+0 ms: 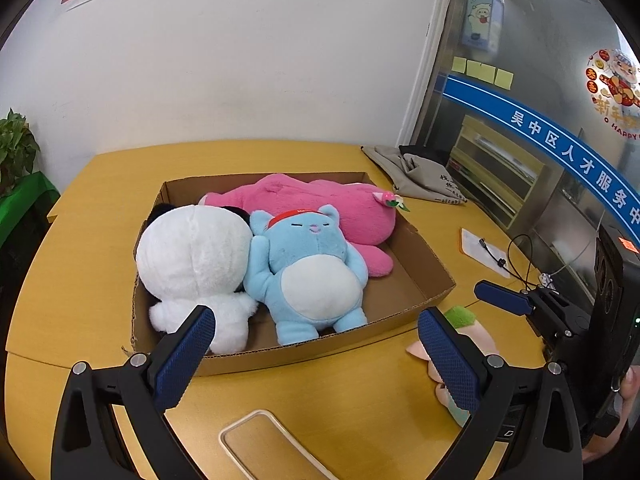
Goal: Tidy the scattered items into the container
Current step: 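Open the left gripper and withdraw from the box, then close the left gripper on the green-haired pig's head, then carry the pig with the left gripper into the box and release, then move both tools toward the clear phone case on the table, then close the right gripper on the phone case's frame edge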
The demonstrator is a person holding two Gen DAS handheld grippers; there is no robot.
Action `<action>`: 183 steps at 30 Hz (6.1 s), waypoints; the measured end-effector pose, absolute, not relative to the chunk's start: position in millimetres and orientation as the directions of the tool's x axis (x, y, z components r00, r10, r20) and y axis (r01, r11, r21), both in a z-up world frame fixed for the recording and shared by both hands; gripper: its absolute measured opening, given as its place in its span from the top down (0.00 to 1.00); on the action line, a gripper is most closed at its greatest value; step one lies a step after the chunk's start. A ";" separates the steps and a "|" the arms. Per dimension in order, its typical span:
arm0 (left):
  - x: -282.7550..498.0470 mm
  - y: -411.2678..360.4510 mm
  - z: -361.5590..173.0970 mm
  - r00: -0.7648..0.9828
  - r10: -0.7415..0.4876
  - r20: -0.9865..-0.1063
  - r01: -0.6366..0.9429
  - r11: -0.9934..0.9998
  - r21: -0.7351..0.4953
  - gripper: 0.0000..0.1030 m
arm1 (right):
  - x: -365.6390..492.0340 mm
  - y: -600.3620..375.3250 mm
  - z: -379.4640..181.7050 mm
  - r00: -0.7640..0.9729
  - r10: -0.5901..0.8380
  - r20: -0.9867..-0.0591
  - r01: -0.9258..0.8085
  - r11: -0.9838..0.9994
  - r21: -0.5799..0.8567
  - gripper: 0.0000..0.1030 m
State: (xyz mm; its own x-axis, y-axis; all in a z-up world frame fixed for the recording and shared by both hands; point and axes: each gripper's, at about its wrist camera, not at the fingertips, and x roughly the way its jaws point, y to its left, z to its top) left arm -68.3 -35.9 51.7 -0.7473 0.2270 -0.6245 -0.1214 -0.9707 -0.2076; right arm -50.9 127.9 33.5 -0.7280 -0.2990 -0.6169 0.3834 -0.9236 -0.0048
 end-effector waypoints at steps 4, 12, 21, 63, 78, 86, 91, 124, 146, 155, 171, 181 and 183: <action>-64.1 -33.5 53.2 -0.748 0.232 -0.622 -0.122 -0.969 -0.214 0.00 | -45.9 130.9 34.1 -0.734 -0.292 -0.613 0.375 -0.927 -0.007 0.19; -57.6 -28.6 50.9 -0.742 0.241 -0.625 -0.113 -0.965 -0.237 0.00 | -38.7 139.2 35.3 -0.732 -0.324 -0.599 0.400 -0.917 0.007 0.19; -66.8 3.0 29.7 -0.679 0.336 -0.653 -0.178 -0.938 -0.298 0.00 | -26.2 200.3 24.3 -0.769 -0.334 -0.545 0.359 -0.931 0.064 0.19; -258.2 99.6 68.4 -0.615 0.491 -0.617 -0.374 -0.870 -0.320 0.28 | -110.0 232.8 14.6 -0.740 -0.566 -0.363 0.572 -0.814 0.103 0.36; -316.9 139.6 -52.0 -0.404 0.524 -0.750 -0.403 -0.838 -0.369 0.26 | -166.1 236.1 -68.2 -0.640 -0.447 -0.625 0.444 -0.879 0.173 0.36; -310.0 163.0 -59.3 -0.339 0.519 -0.785 -0.419 -0.830 -0.368 0.10 | -151.1 242.5 -64.1 -0.584 -0.408 -0.702 0.371 -0.903 0.216 0.32; -280.4 140.7 -20.8 -0.418 0.539 -0.731 -0.396 -0.833 -0.388 0.08 | -142.6 244.8 -55.2 -0.603 -0.391 -0.695 0.331 -0.916 0.228 0.19; -104.3 -90.1 -43.9 -0.613 0.219 -0.759 -0.074 -0.973 -0.220 0.02 | -99.5 193.0 -16.2 -0.737 -0.191 -0.649 0.184 -0.980 0.079 0.19; -68.4 -93.0 -8.6 -0.672 0.067 -0.737 0.052 -0.989 -0.137 0.03 | -110.6 204.0 -35.4 -0.701 -0.137 -0.699 0.180 -0.984 0.013 0.19; -17.1 -60.9 22.3 -0.735 0.153 -0.661 -0.055 -0.985 -0.166 0.00 | -67.9 191.9 -10.0 -0.751 -0.143 -0.644 0.183 -0.983 0.005 0.19; -23.8 -96.6 -65.0 -0.544 0.297 -0.784 -0.145 -0.954 -0.261 0.05 | 0.8 93.4 -75.2 -0.505 -0.441 -0.742 0.498 -0.851 0.166 0.20; -38.4 -100.7 -118.0 -0.423 0.301 -0.855 -0.095 -0.953 -0.288 0.52 | -4.2 47.9 -127.9 -0.460 -0.381 -0.802 0.534 -0.841 0.094 0.70; -34.5 -94.8 -117.1 -0.418 0.287 -0.862 -0.100 -0.958 -0.270 0.73 | -4.7 50.1 -127.9 -0.447 -0.390 -0.805 0.553 -0.828 0.094 0.90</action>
